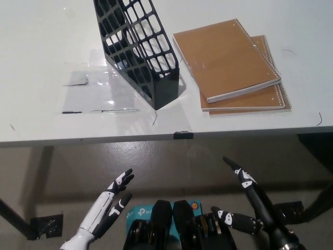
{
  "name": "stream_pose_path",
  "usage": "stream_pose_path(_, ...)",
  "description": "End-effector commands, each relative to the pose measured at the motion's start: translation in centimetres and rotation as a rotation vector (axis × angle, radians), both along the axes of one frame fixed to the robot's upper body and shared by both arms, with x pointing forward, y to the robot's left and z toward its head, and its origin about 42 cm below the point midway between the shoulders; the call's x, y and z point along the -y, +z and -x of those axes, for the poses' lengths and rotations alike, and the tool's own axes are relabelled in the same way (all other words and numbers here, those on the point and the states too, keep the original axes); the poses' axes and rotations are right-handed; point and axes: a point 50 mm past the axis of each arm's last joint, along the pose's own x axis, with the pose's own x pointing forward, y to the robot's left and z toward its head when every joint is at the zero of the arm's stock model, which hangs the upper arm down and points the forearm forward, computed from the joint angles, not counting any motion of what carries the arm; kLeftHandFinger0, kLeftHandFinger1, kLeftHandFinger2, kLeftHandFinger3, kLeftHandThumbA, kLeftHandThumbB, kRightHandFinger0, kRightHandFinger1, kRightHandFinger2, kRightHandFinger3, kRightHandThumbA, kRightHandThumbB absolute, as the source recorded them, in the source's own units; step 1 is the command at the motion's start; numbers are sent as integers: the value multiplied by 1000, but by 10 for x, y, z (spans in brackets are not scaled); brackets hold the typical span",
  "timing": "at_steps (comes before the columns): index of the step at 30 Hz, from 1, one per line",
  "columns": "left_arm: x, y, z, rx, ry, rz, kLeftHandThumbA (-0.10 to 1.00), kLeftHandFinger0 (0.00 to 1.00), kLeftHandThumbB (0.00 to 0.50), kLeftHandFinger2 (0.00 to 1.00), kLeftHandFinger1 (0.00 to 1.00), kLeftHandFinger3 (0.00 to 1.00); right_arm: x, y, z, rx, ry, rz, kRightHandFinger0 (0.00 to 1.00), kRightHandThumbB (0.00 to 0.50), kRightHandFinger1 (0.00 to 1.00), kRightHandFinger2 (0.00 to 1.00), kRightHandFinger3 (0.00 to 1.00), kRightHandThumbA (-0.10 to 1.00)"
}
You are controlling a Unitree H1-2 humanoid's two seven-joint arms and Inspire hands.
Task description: Use the right hand to pick up a book from the book holder on the left side and put it on another book on the right side
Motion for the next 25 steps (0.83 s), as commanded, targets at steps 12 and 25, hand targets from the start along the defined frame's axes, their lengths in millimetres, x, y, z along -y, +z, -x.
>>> stream_pose_path(12, 7, 2, -8, -165, -313, -559, 579, 1000, 81, 1000, 1000, 1000, -19, 9, -8, -193, 229, 412, 1000, 140, 1000, 1000, 1000, 223)
stream_pose_path(25, 8, 3, -7, -211, -306, -579, 660, 1000, 65, 1000, 1000, 1000, -21, 8, -8, -218, 221, 399, 977, 76, 1000, 1000, 1000, 333)
